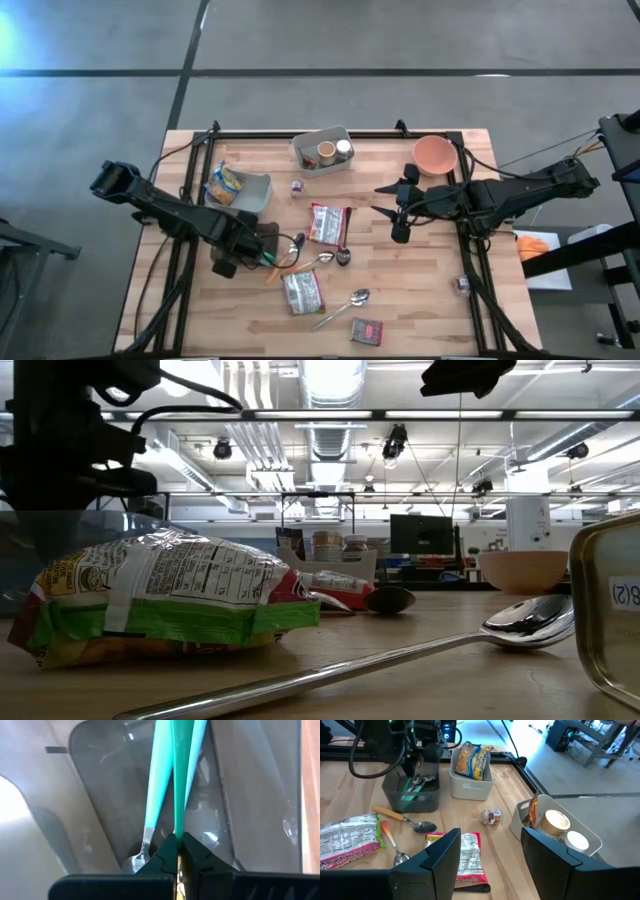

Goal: Pick & Place Food Item
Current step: Put the green spoon into the black bin

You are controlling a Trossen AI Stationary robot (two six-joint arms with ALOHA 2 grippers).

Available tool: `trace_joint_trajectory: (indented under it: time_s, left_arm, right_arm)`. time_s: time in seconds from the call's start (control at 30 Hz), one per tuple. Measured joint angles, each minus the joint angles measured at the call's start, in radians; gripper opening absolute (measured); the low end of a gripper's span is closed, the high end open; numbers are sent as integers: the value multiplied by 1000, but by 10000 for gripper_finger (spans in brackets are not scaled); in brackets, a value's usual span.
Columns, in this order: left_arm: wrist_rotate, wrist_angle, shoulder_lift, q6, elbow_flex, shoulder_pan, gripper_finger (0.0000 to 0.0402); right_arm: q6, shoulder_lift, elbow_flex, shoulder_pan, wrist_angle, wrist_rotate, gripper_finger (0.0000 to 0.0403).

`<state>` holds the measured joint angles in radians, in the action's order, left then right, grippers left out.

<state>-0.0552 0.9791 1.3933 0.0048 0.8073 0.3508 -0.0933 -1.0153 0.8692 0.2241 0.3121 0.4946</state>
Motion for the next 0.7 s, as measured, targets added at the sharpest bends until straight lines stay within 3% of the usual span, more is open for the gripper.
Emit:
trace_joint_trajectory:
  time_s: [0.7]
  left_arm:
    - [65, -63, 0, -41, -42, -3, 0]
  right_arm:
    - [21, -71, 0, 0, -58, 0, 208]
